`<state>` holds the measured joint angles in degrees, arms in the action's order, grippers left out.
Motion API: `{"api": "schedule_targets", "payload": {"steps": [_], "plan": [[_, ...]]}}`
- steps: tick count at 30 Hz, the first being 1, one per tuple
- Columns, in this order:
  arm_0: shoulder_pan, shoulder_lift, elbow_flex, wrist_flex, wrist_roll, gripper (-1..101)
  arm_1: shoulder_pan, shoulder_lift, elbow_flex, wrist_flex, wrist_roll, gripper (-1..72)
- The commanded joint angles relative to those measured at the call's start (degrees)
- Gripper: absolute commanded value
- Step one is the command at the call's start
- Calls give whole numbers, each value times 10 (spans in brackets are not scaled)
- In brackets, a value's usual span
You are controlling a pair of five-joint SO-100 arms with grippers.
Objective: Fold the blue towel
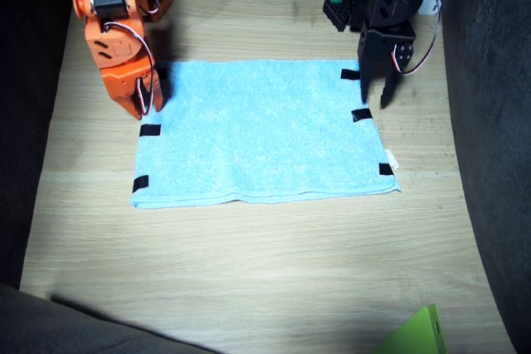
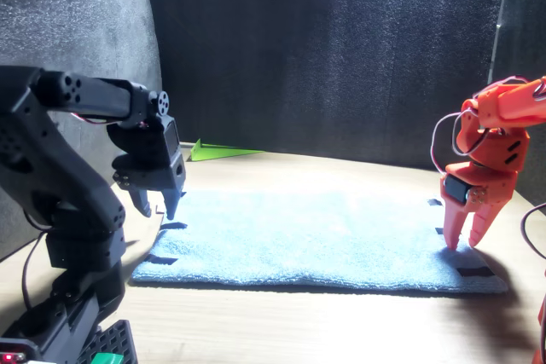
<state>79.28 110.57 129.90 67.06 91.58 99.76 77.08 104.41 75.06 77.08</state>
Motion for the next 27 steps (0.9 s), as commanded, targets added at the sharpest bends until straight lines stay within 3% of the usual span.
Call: {"api": "schedule_targets", "payload": {"steps": [1,9,27], "plan": [[4,13,4,0,5,217,10,0,15,-2,3,208],[20,-141,-112,47,-8,206,10,-4,10,-2,-2,213],[-5,-267,-233,120,30,202,5,-4,8,4,-11,218]]}}
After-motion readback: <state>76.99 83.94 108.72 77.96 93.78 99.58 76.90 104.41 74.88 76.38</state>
